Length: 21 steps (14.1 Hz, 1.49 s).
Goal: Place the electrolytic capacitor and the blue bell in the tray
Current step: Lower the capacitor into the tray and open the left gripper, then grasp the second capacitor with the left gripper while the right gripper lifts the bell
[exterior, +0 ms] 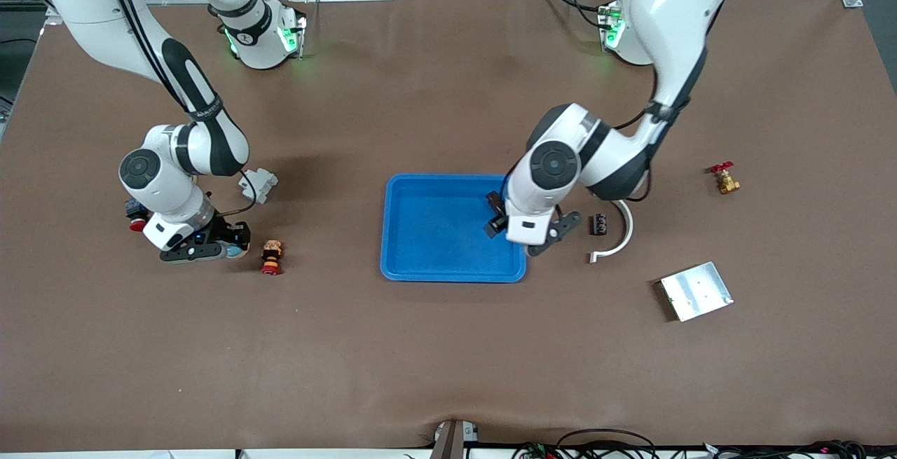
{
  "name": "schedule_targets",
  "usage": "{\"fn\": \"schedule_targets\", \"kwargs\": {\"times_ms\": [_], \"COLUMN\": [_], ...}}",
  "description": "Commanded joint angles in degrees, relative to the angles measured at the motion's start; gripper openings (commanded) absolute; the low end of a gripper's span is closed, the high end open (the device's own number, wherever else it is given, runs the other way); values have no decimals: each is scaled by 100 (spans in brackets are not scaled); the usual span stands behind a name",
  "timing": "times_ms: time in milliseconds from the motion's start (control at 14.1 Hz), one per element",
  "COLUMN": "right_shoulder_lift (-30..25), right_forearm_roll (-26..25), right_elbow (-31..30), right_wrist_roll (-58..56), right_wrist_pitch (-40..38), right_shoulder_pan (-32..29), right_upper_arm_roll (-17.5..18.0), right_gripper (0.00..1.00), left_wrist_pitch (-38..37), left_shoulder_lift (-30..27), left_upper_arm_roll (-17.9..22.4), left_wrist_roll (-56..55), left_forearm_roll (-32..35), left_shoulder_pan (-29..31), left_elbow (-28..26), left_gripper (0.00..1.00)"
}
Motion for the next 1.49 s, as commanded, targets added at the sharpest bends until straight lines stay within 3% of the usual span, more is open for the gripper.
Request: {"fn": "schedule_targets", "kwargs": {"times_ms": [0,354,637,990,1415], "right_shoulder_lift": [35,-70,-176,-562,-975], "right_forearm_roll": [65,364,373,364,355], "right_elbow": [71,88,185,351,493], "right_wrist_roll": [-104,-104,-61,825,2169], "right_wrist_pitch": [-86,-358,-657,-1359,-2107], "right_shoulder_pan": [-100,-47,-3,453,1129], "right_upper_arm_roll": [52,70,79,70,61], "right_gripper": [0,0,0,0,0], "left_wrist_pitch": [-235,-569,-404,1318,1408], "left_shoulder_lift": [-361,-740,-881,-1074,-1057], "left_upper_arm_roll": [-33,-16,10,11,2], "left_wrist_roll": [842,3567,4598,4706,4741], "left_forearm_roll": [89,-184,-122,106,368], "left_shoulder_pan": [401,1201,1570,1580,1764], "left_elbow": [-16,-261,-744,-2211,-2749], "left_gripper": [100,100,100,100,100]}}
